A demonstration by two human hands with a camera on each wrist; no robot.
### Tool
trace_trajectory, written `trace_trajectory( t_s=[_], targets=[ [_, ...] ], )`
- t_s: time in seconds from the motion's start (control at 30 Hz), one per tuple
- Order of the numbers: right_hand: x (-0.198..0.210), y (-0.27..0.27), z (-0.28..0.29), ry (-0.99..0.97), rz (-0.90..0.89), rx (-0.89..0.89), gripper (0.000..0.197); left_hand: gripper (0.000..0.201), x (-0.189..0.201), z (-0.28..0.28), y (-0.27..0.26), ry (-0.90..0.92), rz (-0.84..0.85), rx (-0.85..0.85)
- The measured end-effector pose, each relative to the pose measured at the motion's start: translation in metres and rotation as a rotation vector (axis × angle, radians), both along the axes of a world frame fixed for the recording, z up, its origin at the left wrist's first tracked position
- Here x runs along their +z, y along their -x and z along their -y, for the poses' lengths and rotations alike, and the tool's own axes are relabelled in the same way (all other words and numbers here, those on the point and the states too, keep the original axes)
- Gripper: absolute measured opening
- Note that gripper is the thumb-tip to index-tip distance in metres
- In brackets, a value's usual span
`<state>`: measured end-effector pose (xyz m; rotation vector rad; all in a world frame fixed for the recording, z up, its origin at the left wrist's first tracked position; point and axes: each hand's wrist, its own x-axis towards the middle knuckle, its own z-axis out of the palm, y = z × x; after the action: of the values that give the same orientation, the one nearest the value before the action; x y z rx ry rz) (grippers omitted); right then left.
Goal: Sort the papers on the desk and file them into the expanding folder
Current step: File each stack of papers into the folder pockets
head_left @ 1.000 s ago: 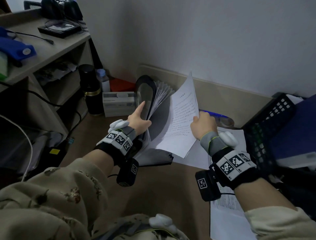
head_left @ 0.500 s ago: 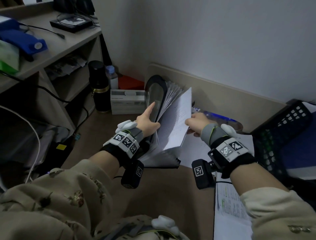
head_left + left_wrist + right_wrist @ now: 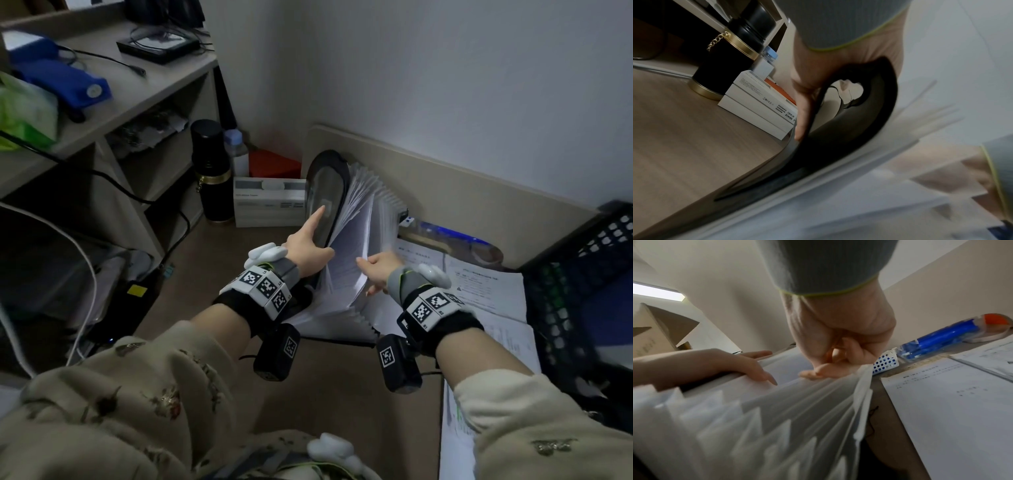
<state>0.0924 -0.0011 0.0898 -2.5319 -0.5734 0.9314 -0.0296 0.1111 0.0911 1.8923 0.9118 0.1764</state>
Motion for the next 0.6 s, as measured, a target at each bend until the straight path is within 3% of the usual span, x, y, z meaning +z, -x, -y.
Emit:
trace_trajectory(
  t_s=[0.2,0.4,0.6],
  targets=[
    [-0.009,0.002,-0.006,-0.019,0.109,-0.017,0.055,0.088,-0.001,-0.005,0.003,0.017,0.022,0.002],
    [-0.008,0.010,-0.001,0.073,0.356,0.170,0.048,0.088,-0.003,-0.006,0.002,0.006,0.011,-0.006],
    [-0.005,0.012,0.000,0.106,0.380,0.170,0.035,0.088,-0.003,-0.008,0.003,0.008,0.014,-0.002]
  ],
)
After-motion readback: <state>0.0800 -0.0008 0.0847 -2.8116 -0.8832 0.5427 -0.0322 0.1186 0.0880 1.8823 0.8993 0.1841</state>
